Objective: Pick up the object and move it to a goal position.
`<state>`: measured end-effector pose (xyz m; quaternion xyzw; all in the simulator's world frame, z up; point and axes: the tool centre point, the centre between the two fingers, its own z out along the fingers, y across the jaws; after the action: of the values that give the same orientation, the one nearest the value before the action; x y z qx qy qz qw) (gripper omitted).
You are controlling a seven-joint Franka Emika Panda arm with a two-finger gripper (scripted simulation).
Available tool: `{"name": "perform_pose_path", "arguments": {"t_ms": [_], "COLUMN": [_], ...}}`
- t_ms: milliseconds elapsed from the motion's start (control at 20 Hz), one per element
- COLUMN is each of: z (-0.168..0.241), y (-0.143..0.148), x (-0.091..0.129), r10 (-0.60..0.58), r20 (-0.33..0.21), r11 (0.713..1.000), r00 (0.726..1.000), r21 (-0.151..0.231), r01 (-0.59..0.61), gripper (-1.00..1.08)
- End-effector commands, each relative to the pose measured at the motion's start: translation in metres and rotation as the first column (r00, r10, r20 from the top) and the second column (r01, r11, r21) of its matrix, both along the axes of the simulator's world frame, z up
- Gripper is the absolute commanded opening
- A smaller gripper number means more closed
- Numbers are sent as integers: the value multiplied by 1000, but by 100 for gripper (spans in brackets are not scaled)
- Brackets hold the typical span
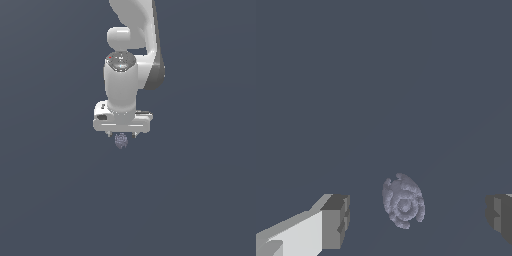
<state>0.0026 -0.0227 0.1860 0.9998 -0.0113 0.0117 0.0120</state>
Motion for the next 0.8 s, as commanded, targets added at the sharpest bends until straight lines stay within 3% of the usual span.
{"name": "perform_pose_path", "arguments": {"t_ms": [0, 750], "z": [0, 10], "y": [0, -18], "x": [0, 2], "r10": [0, 27], "r20": [0, 6], "r11": [1000, 999], "r00": [1000, 1000], "r21": [0, -20], "r01": [0, -26], "gripper": [100, 100]}}
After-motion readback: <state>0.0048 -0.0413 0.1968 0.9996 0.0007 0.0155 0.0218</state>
